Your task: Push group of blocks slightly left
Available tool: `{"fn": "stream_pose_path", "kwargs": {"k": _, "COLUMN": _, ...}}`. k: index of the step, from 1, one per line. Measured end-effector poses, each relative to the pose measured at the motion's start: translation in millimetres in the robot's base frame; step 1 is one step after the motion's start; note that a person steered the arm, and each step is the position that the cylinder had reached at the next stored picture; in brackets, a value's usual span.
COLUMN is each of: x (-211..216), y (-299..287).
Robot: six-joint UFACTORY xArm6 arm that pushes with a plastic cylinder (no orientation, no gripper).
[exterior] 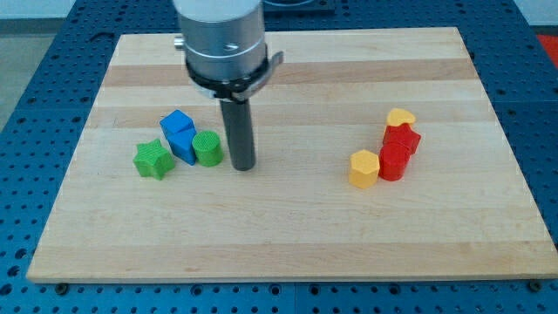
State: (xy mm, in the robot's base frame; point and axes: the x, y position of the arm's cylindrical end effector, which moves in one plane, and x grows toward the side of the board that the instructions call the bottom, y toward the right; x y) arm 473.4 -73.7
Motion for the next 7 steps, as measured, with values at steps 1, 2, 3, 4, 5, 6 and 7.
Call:
{"fn": "stream_pose_path", "kwargs": {"k": 1, "x": -4.4, "y": -32.7}}
{"fn": "stream_pose_path", "kwargs": {"k": 2, "x": -4.4, "y": -60.0}}
{"fn": "stream_pose_path", "kwargs": {"k": 3, "x": -4.8, "y": -68.8}}
{"fn": "stream_pose_path", "kwargs": {"k": 4, "x": -3.3, "y": -27.8}}
{"fn": "stream_pose_path", "kwargs": {"k": 5, "x": 12.7, "y": 13.7}}
{"fn": "stream_pose_path", "kwargs": {"k": 6, "x": 1.0, "y": 27.6}}
{"fn": "stream_pose_path", "kwargs": {"k": 7, "x": -23.0, "y": 9.8}}
